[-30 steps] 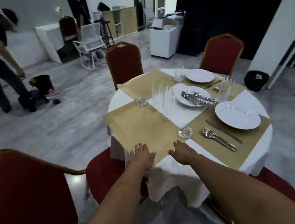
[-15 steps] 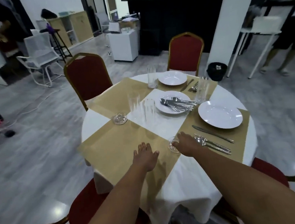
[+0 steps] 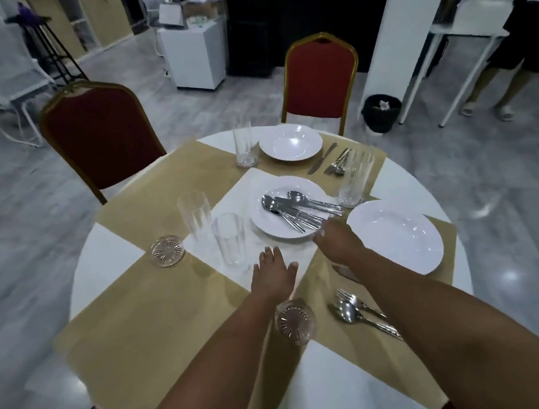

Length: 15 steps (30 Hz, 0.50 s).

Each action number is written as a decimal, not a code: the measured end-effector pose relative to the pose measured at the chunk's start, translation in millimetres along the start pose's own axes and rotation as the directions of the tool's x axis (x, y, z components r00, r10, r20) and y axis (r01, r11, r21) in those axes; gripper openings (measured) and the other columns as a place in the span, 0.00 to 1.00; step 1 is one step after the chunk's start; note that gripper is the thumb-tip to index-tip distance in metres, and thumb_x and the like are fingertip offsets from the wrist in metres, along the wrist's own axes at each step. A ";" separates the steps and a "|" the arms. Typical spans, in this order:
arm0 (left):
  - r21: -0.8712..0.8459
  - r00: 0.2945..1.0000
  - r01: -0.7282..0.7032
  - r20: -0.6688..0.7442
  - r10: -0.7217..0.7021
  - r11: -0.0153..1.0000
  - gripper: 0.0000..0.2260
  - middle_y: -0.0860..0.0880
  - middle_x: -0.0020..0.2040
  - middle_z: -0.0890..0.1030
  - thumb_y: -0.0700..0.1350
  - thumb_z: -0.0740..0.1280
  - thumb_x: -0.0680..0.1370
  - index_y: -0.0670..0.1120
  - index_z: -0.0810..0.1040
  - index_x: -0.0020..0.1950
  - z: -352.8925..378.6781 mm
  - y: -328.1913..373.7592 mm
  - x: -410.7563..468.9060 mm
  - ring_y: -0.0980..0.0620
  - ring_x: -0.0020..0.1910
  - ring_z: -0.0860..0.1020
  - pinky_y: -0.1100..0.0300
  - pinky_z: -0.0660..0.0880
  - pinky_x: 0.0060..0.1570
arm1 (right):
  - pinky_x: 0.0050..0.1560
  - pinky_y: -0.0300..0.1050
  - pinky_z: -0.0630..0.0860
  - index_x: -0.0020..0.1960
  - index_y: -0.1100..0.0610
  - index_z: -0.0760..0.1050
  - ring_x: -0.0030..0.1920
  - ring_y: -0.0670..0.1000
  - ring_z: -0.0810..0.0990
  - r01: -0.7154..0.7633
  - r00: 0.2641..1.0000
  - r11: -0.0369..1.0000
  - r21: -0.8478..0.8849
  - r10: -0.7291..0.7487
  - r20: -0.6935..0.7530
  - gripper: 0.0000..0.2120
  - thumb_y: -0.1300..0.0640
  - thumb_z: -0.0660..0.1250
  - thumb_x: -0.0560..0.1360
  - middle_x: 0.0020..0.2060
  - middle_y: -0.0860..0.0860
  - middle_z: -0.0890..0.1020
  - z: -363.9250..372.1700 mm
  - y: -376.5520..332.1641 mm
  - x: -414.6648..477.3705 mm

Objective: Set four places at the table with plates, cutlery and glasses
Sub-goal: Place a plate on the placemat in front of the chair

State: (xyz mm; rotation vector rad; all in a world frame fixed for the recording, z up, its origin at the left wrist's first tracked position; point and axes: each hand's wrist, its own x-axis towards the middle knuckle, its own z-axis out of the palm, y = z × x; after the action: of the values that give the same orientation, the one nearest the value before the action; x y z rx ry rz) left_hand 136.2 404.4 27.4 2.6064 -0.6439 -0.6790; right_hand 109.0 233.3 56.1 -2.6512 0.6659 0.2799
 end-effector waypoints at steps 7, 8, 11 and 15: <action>-0.149 0.979 0.158 -0.105 -0.175 0.976 0.30 0.40 0.79 0.48 0.52 0.53 0.83 0.39 0.44 0.78 -8.7 2.3 70.4 0.42 0.78 0.49 0.46 0.52 0.75 | 0.65 0.54 0.68 0.68 0.60 0.68 0.66 0.62 0.70 -0.025 1.000 1.000 0.005 0.025 -0.015 0.23 0.46 0.57 0.80 0.65 0.58 0.72 -15.8 13.6 94.4; -0.174 0.972 0.185 -0.111 -0.206 0.967 0.30 0.40 0.79 0.48 0.52 0.53 0.83 0.39 0.44 0.78 -9.2 1.8 81.0 0.42 0.78 0.49 0.46 0.52 0.75 | 0.64 0.54 0.68 0.68 0.61 0.68 0.66 0.62 0.70 -0.028 0.999 1.000 -0.003 0.028 -0.019 0.23 0.46 0.57 0.81 0.65 0.58 0.72 -18.0 15.3 106.6; -0.241 0.960 0.231 -0.098 -0.261 0.943 0.31 0.41 0.79 0.47 0.51 0.54 0.82 0.39 0.43 0.78 -6.6 -0.5 99.8 0.43 0.78 0.49 0.46 0.51 0.75 | 0.65 0.55 0.68 0.68 0.62 0.68 0.66 0.63 0.69 -0.034 0.999 0.999 0.021 0.035 -0.030 0.23 0.46 0.58 0.80 0.65 0.59 0.72 -18.6 21.1 131.8; -0.351 0.948 0.236 -0.124 -0.294 0.906 0.33 0.42 0.79 0.48 0.51 0.57 0.82 0.41 0.42 0.79 1.7 0.3 116.0 0.44 0.78 0.51 0.49 0.52 0.75 | 0.66 0.56 0.68 0.69 0.62 0.66 0.68 0.62 0.68 -0.050 0.999 0.997 0.064 0.050 0.013 0.25 0.46 0.59 0.80 0.67 0.58 0.71 -14.0 29.5 157.9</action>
State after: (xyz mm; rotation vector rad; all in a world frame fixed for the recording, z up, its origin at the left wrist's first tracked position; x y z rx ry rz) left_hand 225.6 344.3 -15.8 2.4163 -0.1036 -0.5701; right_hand 232.8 138.7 14.7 -2.5726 0.7263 0.2828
